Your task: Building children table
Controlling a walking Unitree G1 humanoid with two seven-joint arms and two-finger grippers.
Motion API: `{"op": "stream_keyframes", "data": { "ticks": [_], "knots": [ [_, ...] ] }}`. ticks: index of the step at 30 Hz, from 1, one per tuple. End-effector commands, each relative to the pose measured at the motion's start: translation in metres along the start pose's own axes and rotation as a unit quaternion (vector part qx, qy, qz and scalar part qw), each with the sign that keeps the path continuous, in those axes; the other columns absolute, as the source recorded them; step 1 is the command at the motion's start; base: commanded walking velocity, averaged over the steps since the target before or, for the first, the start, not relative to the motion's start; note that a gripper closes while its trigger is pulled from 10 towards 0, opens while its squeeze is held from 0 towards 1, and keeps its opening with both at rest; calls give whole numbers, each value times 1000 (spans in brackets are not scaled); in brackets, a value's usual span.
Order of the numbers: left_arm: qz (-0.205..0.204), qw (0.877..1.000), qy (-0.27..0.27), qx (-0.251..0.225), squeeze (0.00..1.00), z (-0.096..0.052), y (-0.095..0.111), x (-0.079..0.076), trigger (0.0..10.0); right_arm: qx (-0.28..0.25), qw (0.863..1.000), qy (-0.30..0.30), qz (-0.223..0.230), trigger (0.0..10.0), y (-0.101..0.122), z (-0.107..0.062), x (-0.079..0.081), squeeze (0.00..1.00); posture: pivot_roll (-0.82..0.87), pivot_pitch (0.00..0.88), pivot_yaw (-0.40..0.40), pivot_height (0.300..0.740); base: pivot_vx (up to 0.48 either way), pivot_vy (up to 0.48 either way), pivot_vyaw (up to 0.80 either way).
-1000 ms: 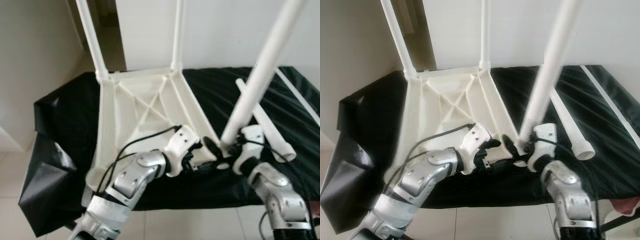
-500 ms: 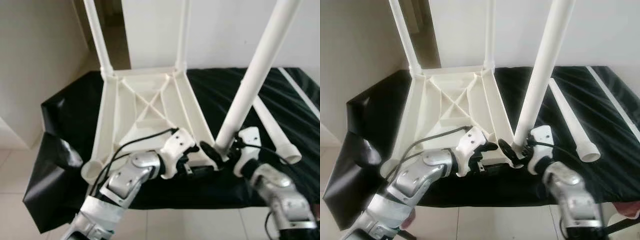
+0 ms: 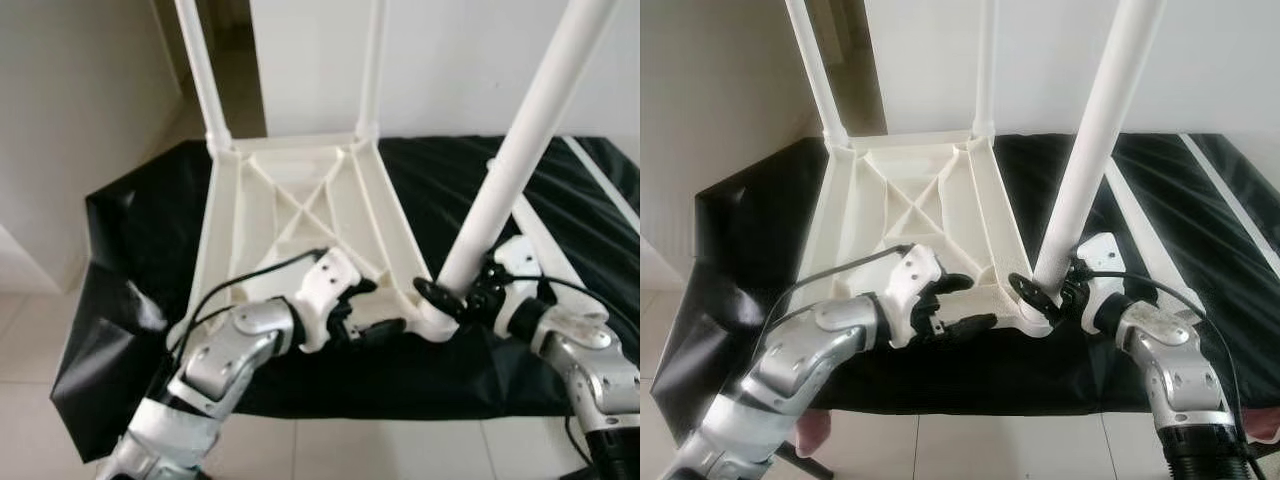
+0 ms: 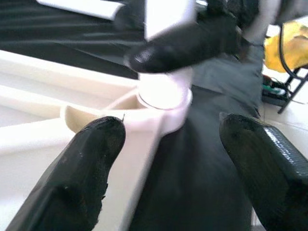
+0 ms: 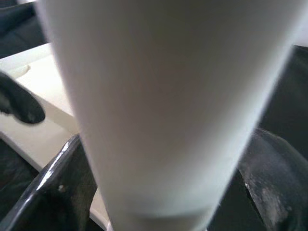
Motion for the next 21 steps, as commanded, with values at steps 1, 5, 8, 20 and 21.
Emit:
{"op": "stream_keyframes", "data": {
  "ticks": [1,5,8,20,21],
  "knots": [
    [32,994,-105,4,0,1,-1,-23,10000,3,1000,17,-6,10000,-2,3,0,0,-34,0,-9,740,0,0,0],
    [39,994,-103,2,0,3,-2,-28,10000,5,1000,27,-4,2667,-4,5,0,0,-32,0,-12,740,0,0,0],
    [27,996,-87,-17,0,7,2,-25,10000,7,1000,23,1,0,-8,7,-2,0,-29,0,-15,740,0,0,0],
    [29,998,-27,-38,0,11,7,-9,10000,5,1000,0,21,10000,-17,3,2,0,-33,0,-15,740,0,0,0],
    [18,999,-14,-33,0,12,5,-4,10000,2,999,-25,37,10000,-19,2,3,0,-35,0,-17,740,0,0,0]
  ]
}}
Point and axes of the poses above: a point about 5 cm out from each wrist's last joint towards the gripper, its own z axis pointing out of the wrist towards the gripper, its own y axis along the axis of the wrist's last joint, x = y × z, the point moved 2 cm from there along z, pointing out of the wrist towards the gripper, and after that the axes turned 3 degrees about -z, right-handed, at the moved point
